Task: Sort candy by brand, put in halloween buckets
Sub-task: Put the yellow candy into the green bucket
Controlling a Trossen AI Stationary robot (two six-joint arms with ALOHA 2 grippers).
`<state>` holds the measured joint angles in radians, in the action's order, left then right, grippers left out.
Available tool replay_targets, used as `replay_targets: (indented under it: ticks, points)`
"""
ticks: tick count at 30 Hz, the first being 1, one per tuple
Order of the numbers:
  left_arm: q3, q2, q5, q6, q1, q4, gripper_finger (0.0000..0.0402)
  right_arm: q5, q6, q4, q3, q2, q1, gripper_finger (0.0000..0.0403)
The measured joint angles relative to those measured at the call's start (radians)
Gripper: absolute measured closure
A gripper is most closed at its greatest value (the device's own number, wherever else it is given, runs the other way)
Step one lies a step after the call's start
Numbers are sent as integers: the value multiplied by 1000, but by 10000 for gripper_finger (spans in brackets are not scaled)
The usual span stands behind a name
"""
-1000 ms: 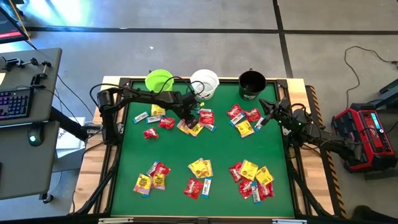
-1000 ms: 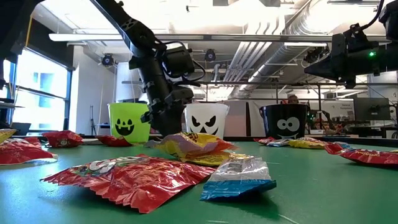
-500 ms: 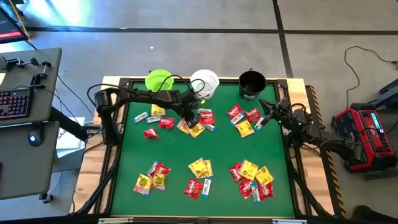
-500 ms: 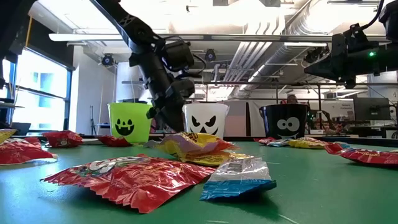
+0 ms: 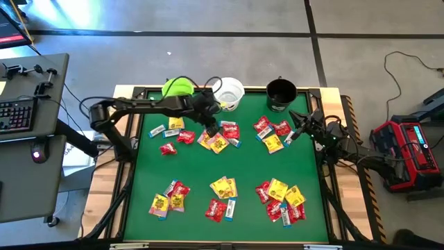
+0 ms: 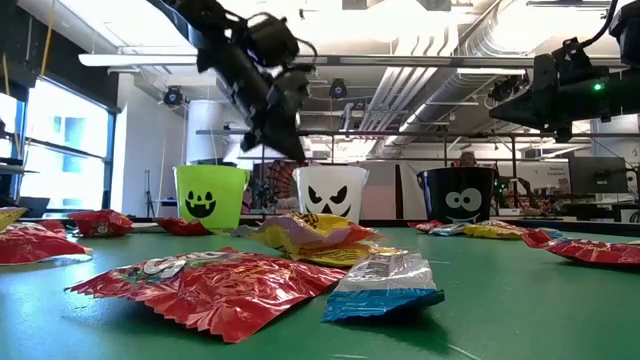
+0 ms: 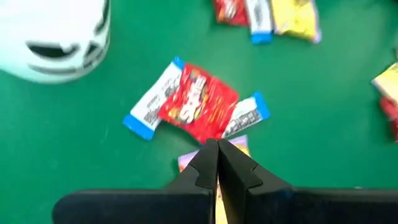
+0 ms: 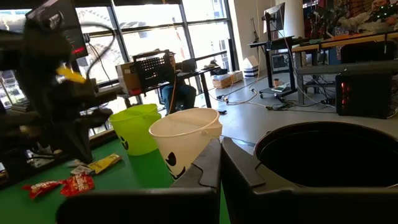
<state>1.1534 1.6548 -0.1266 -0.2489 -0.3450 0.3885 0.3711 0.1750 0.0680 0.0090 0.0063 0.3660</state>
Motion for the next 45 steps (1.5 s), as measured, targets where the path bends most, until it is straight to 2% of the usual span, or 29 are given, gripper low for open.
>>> replay_targets:
  ticks: [11,20,25,30,35,45]
  points:
    - [0,-217,13,-57,-3,-51,401,0,0,0,0,0,0,403]
    - [0,-375,192,-137,-53,-31,401,0,0,0,0,0,0,403]
    - [0,-390,109,-108,-99,36,398,0,0,0,0,0,0,403]
    - [0,-337,22,-18,-81,115,366,0,0,0,0,0,0,403]
    - [0,-233,-119,43,-53,106,323,0,0,0,0,0,0,403]
    - [0,38,-205,70,-31,38,271,0,0,0,0,0,0,403]
